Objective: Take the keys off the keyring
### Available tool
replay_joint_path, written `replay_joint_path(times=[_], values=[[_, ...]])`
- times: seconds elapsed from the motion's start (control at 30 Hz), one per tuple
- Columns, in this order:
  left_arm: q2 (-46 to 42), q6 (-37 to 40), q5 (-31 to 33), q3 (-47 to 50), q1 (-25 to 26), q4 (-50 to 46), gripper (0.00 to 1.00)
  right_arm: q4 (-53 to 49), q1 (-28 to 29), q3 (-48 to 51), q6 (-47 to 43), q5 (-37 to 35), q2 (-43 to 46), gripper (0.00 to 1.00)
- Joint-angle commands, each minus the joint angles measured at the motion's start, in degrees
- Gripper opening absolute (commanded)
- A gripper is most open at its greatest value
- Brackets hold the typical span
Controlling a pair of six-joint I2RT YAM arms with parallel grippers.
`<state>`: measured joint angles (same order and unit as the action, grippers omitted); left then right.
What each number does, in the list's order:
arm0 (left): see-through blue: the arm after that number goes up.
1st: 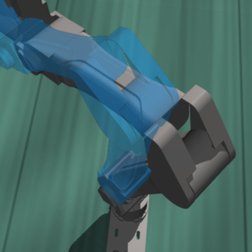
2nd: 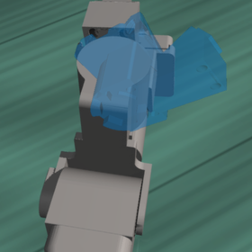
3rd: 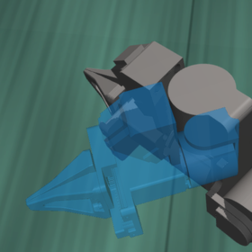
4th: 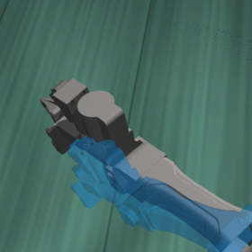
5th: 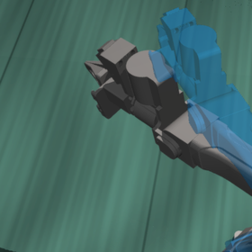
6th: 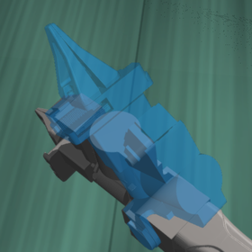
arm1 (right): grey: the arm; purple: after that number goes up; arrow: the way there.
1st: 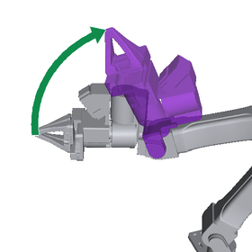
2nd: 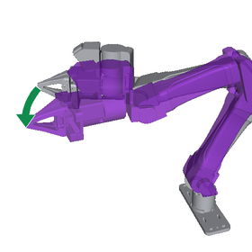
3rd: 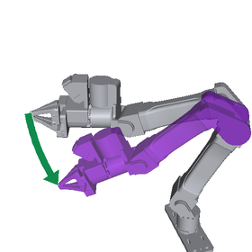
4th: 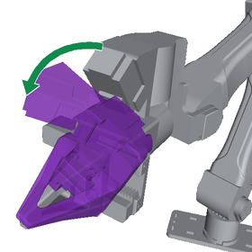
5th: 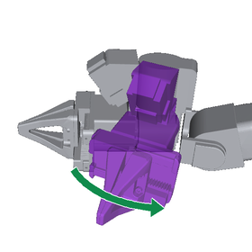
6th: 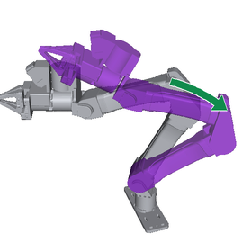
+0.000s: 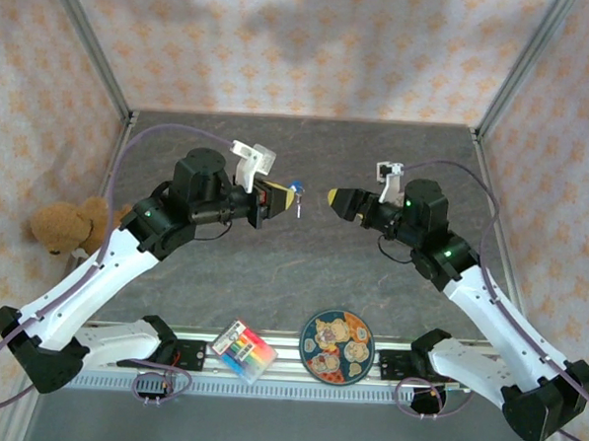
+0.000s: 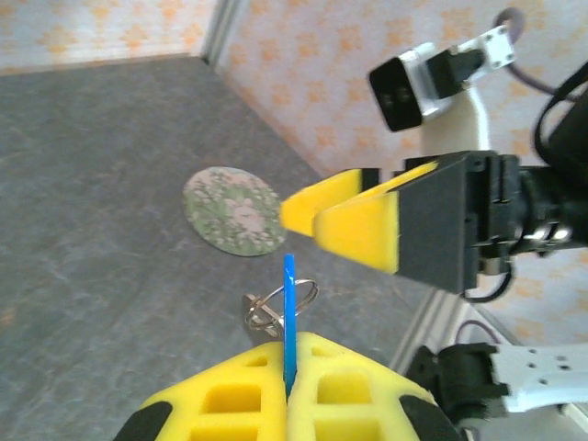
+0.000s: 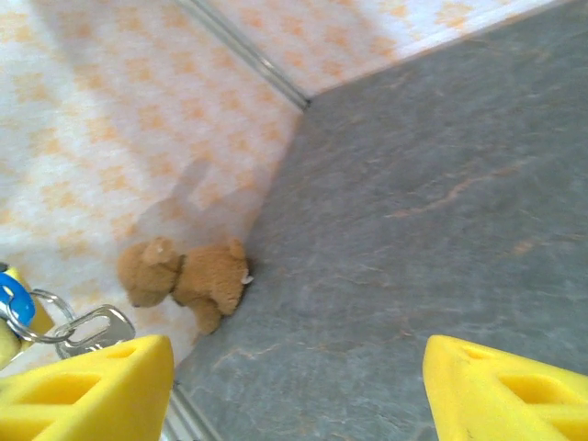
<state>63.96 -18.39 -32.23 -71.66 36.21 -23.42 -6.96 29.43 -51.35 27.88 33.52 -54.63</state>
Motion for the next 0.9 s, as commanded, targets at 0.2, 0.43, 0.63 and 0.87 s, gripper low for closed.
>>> replay_joint_path(times=[0.2, 0.43, 0.63, 0.87], values=[[0.1, -7.11, -13.94, -0.9, -1.07, 7.41, 0.0, 29.5, -1.74, 5.93, 8.62, 17.42, 2.16, 0.75], [-0.02, -9.47, -15.6, -0.51, -1.04, 10.96, 0.0, 39.74, -1.74, 7.93, 13.1, 19.3, 2.28, 0.88], [0.62, -12.33, -16.36, 0.55, -1.07, 15.37, 0.0, 43.37, -1.61, 7.66, 15.04, 20.01, 0.69, 0.88], [1.69, -15.49, -17.34, 0.85, -1.04, 18.67, 0.0, 48.08, -0.2, 7.7, 16.74, 19.29, -1.58, 0.93]])
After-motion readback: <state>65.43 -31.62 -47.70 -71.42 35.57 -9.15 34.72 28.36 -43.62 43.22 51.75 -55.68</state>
